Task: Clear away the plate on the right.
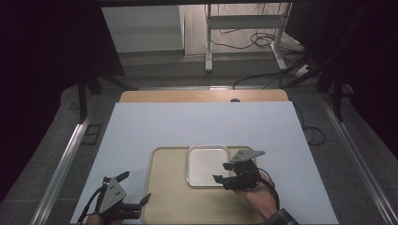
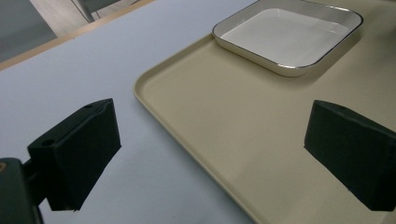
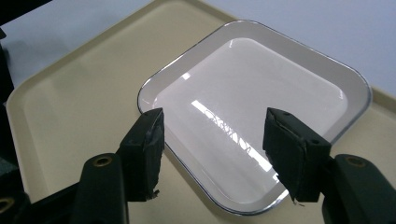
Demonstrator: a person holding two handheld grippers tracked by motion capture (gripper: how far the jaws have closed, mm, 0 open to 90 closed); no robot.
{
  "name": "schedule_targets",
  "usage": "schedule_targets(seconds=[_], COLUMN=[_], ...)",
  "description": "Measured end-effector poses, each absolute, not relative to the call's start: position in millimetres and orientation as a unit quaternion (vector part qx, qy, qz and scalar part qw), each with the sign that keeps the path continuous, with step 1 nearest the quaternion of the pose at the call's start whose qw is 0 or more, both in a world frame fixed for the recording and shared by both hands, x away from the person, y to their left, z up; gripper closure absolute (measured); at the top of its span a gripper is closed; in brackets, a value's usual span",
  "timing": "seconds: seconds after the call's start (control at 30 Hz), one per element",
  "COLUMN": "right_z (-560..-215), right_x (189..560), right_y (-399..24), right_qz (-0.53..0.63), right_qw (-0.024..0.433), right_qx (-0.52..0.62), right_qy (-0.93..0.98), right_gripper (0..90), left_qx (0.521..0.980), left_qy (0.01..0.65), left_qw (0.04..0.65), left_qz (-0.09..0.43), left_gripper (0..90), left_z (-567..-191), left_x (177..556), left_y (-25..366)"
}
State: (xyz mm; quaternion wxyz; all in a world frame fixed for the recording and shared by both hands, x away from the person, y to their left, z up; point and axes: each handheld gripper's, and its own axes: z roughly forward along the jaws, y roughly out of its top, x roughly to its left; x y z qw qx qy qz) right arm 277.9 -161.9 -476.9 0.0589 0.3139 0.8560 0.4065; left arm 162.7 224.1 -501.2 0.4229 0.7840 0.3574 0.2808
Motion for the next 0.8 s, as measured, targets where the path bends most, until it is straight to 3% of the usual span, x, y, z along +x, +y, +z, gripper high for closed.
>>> schedule_targets(seconds=[0.8], right_z=[-469], right_x=[283], right_y=[-192], right_qz=[0.422], right_qw=[0.081], right_qx=[0.339], right_qy=[0.837], right_gripper=[33.6], left_qx=[0.782], left_qy=[0.359], left_qw=[0.425], left_qz=[0.280], left_gripper=[3.3], left_z=[-501], left_x=[163], left_y=[224])
